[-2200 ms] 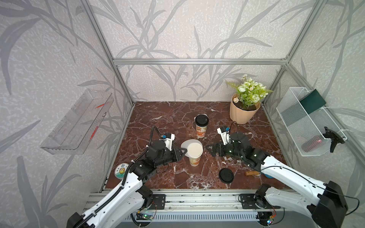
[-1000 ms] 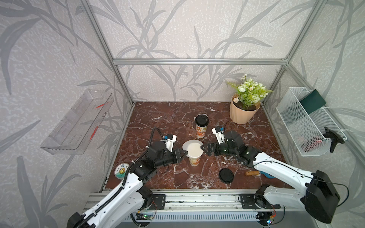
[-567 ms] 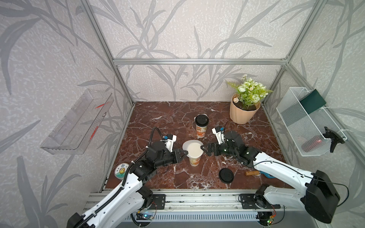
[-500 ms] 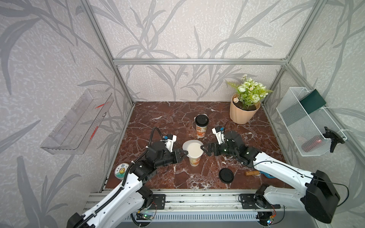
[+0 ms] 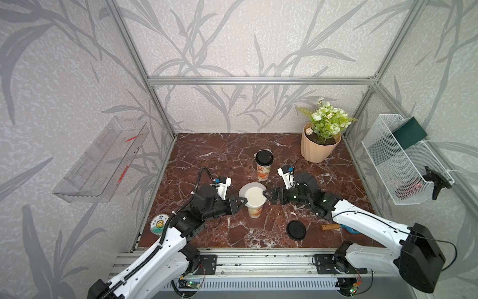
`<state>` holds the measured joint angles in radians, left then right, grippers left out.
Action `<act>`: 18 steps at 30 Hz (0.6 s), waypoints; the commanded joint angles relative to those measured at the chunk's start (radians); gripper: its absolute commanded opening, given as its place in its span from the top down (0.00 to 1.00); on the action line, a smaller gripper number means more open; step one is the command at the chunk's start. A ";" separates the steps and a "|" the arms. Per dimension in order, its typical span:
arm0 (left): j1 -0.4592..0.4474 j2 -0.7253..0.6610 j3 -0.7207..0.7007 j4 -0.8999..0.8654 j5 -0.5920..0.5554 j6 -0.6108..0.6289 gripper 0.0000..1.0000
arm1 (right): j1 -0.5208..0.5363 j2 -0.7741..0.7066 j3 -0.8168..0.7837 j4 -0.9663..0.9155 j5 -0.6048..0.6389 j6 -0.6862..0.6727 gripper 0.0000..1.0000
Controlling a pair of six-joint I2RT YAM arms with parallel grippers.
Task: Put the leak-proof paper on the milk tea cups
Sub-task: Place the leak-proof paper at the cup.
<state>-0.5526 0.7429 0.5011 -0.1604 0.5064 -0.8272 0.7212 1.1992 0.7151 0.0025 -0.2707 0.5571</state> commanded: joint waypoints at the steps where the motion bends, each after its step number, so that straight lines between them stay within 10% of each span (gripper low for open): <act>1: 0.007 -0.024 -0.006 -0.008 -0.006 0.010 0.68 | 0.004 -0.013 0.015 0.013 0.004 0.004 0.02; 10: 0.007 -0.040 -0.004 -0.024 -0.014 0.017 0.47 | 0.004 -0.019 0.014 0.014 -0.002 0.006 0.02; 18: 0.039 -0.051 -0.009 0.033 -0.079 -0.010 0.49 | 0.004 -0.021 0.010 0.015 -0.006 0.007 0.02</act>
<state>-0.5251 0.6968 0.5011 -0.1829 0.4541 -0.8234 0.7212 1.1957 0.7151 0.0029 -0.2710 0.5575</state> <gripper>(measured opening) 0.511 0.984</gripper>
